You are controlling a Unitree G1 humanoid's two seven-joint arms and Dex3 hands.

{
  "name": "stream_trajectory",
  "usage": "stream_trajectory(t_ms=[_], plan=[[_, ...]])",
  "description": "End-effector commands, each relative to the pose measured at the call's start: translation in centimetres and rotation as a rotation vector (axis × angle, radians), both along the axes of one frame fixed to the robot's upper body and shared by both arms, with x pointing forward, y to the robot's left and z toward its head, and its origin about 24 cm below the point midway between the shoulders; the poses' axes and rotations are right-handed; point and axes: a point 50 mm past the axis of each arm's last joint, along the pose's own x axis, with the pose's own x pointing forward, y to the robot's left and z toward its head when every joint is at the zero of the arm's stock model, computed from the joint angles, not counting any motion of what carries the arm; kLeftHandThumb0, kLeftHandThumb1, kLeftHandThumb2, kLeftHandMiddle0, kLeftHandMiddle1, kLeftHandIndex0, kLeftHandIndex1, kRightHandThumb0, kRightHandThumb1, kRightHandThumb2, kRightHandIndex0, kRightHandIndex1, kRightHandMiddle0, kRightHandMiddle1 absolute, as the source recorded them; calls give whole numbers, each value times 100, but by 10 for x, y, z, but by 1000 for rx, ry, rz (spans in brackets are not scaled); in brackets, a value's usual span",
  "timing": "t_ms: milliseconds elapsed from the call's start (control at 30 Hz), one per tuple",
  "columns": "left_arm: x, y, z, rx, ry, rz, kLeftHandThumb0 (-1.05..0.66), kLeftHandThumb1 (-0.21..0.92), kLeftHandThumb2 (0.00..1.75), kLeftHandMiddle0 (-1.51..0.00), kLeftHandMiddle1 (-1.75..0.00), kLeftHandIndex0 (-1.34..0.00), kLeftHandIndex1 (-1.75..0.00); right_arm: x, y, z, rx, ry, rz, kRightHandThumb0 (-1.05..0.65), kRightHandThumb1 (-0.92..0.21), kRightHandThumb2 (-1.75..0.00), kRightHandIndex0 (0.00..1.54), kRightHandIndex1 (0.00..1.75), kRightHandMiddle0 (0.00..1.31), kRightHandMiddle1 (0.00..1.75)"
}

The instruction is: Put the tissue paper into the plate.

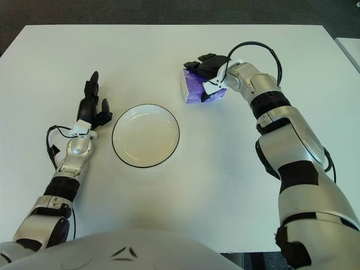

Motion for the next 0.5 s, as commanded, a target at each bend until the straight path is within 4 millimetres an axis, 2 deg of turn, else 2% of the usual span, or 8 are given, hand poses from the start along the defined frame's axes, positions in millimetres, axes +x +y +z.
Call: stream_trajectory(t_ms=[0,467], plan=[[-49,-8,-80,-24,312,8,-86,92,93,-10,0,0,-28,-3,-1,-18,-41,64,-7,-105,-86,-1,0,0,0,0],[-49,-8,-79,-21,310,21,-87,92,93,-11,-1,0,-32,-4,-3,-27,-48,113,-20,-105,-86,-1,0,0,0,0]])
